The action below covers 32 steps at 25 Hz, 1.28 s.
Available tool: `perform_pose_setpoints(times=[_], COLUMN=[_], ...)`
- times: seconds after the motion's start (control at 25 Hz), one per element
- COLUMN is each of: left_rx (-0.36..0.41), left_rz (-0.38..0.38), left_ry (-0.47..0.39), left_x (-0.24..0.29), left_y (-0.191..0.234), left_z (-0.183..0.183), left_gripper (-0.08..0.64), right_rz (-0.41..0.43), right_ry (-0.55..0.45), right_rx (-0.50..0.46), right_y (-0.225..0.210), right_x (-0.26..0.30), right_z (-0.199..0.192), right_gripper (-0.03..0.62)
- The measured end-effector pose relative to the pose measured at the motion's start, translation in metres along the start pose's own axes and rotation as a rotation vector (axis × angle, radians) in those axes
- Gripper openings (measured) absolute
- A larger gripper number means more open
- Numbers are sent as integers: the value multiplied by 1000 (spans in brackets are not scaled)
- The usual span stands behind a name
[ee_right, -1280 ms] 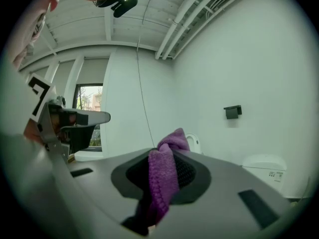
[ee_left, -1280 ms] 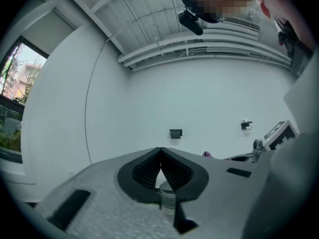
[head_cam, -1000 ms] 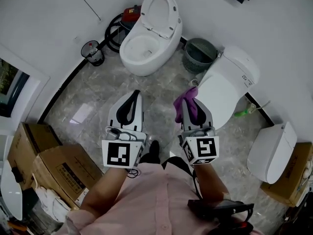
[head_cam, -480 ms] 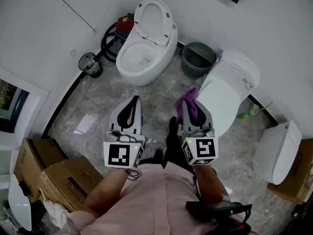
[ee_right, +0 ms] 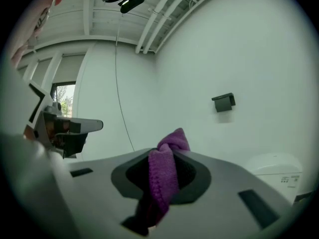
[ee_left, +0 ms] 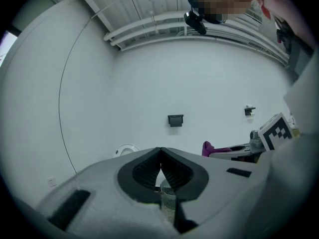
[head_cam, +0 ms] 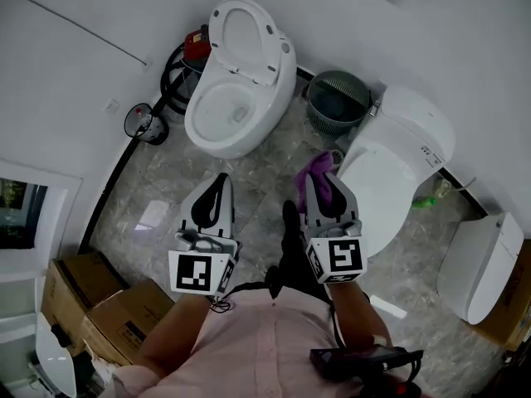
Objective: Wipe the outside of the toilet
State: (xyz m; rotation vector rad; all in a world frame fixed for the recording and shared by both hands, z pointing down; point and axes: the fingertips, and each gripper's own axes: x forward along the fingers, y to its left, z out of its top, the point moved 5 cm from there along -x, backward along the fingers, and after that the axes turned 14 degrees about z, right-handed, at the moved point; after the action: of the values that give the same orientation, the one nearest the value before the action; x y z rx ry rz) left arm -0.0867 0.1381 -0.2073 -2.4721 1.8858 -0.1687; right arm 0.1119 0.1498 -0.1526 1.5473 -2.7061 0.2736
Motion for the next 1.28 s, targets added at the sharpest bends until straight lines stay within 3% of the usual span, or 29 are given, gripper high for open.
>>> perform_pose_setpoints(times=[0.28, 0.44, 0.84, 1.04, 1.28], left_rx=[28, 52, 54, 46, 34], left_rz=[-11, -14, 41, 43, 34], left_ry=[71, 69, 5, -3, 14], left_x=[101, 142, 189, 198, 203], left_y=[-12, -16, 11, 16, 18], left_z=[-11, -2, 16, -10, -71], left_gripper=[8, 8, 8, 8, 8], right_rz=[10, 25, 39, 36, 25], right_ry=[29, 30, 12, -10, 7], right_rx=[45, 42, 8, -17, -22], right_y=[-82, -115, -141, -146, -151], right_x=[67, 100, 156, 171, 190], right_z=[-5, 1, 24, 2, -60], right_gripper=[64, 64, 64, 64, 64])
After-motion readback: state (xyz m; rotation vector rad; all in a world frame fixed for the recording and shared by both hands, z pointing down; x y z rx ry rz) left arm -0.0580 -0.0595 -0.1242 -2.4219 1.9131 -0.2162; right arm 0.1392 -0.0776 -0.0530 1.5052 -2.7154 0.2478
